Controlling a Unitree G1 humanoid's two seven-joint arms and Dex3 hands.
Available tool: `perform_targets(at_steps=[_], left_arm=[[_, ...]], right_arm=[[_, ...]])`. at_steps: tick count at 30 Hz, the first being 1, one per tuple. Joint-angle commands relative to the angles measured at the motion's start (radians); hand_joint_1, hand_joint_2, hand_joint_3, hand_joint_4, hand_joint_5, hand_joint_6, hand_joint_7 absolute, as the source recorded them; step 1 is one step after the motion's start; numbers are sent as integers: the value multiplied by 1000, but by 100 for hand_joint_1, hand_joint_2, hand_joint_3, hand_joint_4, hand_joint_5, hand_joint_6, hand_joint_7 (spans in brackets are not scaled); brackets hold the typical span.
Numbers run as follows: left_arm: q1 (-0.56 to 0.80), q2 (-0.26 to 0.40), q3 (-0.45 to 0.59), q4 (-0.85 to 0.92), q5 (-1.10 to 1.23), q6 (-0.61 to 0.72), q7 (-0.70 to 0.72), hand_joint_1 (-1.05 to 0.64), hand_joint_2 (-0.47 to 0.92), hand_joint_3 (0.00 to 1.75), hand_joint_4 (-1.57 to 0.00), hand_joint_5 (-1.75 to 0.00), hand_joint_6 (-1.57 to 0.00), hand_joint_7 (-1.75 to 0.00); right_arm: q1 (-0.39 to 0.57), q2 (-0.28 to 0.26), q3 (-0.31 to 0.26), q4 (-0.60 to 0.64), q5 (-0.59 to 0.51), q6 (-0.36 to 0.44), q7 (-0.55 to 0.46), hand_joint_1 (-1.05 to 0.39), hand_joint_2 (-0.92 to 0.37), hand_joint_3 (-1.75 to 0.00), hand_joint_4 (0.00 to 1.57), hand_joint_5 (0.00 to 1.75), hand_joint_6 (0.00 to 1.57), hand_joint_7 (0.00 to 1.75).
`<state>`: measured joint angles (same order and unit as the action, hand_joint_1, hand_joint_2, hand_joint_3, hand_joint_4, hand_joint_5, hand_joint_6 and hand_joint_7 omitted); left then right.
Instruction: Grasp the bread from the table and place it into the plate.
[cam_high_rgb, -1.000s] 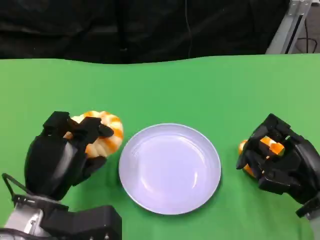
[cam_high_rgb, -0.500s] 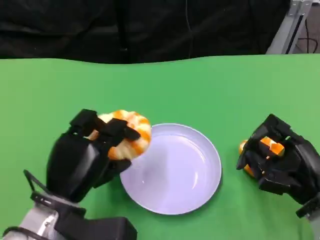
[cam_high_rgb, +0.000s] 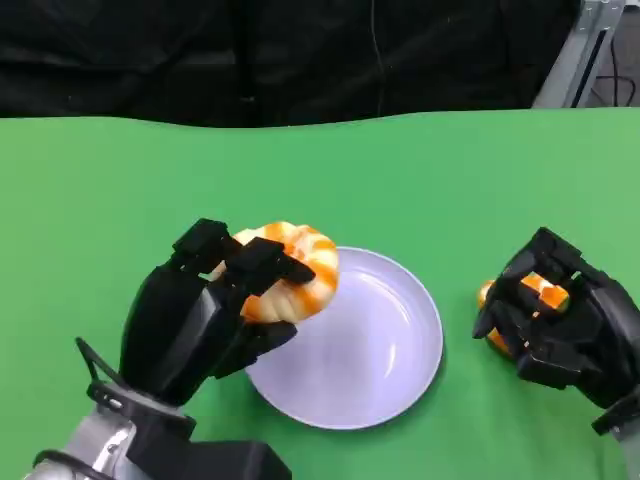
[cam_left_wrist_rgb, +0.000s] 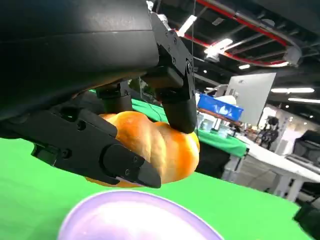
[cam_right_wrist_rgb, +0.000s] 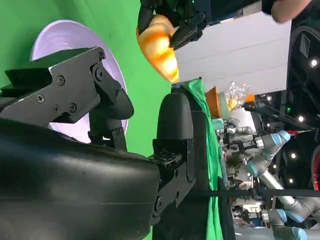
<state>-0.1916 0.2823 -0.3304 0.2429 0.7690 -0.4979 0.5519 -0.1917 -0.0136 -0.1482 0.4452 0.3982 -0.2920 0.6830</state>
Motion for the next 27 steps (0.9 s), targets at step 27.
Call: perform_targets(at_steps=[27], left_arm=[[-188,-131,-29,475,-211,-260,-138,-7,92,14,-51,-140,-69,-95]], right_arm=[[0,-6,5,-12,1,-26,-11,14,-65,-116,45,175,39,159]])
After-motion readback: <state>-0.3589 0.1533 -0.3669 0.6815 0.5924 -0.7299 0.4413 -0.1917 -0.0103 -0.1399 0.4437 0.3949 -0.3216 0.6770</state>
